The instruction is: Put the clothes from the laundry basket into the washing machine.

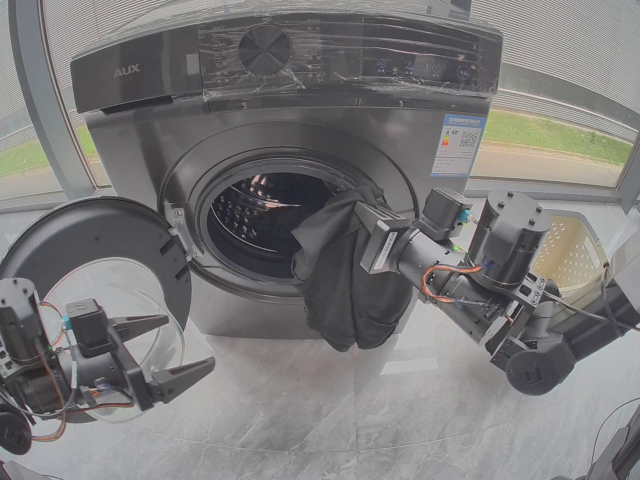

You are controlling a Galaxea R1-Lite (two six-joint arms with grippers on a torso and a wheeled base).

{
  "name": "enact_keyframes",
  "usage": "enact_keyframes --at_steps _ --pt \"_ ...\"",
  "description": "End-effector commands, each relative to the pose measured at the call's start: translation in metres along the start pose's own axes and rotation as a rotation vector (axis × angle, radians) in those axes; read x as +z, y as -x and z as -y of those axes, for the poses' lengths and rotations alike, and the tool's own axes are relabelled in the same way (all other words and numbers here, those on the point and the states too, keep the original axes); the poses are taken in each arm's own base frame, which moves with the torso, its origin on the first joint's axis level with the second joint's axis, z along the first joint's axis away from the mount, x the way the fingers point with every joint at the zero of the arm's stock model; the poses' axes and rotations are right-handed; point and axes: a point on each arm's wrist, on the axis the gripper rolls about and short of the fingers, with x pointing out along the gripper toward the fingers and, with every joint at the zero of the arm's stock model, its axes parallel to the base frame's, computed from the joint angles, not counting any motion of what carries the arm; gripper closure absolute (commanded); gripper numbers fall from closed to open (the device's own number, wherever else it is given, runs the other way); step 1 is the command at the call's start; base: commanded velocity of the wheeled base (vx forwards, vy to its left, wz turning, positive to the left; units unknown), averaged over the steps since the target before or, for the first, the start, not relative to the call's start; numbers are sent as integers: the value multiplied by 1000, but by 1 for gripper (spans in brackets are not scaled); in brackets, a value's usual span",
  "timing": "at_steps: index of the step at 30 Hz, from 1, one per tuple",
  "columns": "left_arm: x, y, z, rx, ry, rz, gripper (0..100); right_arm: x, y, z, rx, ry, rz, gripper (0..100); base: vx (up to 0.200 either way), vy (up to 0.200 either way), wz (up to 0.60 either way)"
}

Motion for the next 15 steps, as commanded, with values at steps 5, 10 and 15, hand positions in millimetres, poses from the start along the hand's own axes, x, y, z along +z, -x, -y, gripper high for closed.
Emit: enact_keyframes --at_steps 5,10,15 --pt "-11 -80 -2 -120 36 -150 0 -5 -16 -4 -13 -12 7 100 0 0 0" --pt "-10 -99 -2 -151 66 -163 0 -4 -14 -6 -7 -13 6 100 0 0 0" --pt "-14 -116 -6 -152 105 -189 0 -1 -12 -6 -3 -16 19 100 0 0 0"
